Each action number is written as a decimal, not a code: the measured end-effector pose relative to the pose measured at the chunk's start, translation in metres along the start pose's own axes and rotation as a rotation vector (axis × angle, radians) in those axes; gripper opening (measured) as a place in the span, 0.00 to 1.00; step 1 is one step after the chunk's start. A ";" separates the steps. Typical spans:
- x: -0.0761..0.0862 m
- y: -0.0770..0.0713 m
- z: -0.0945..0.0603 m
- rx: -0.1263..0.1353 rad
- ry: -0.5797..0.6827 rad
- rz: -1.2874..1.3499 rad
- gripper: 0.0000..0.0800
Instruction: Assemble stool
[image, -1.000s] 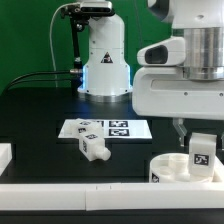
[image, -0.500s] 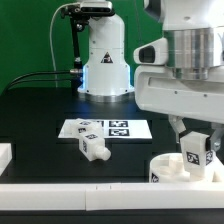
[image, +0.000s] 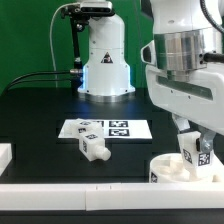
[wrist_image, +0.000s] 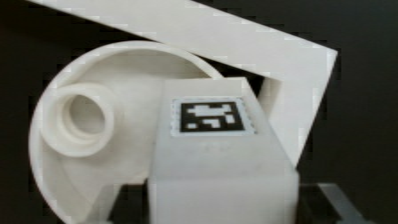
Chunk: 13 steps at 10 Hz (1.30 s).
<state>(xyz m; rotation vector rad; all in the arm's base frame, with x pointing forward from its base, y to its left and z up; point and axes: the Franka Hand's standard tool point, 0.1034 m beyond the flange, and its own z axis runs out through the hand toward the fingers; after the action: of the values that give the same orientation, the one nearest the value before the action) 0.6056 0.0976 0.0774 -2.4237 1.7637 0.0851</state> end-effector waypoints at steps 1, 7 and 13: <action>0.000 0.000 0.000 -0.001 0.000 -0.023 0.50; -0.001 0.001 -0.015 -0.002 0.019 -0.570 0.81; -0.006 -0.007 -0.018 -0.113 0.028 -1.375 0.81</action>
Offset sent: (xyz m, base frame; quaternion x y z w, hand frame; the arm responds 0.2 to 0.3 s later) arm -0.0128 -0.0013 0.0149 0.0256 -0.0369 -0.1112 0.9928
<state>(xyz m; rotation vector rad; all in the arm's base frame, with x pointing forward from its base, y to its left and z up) 0.6094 0.1031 0.0967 -3.0897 -0.1846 -0.0103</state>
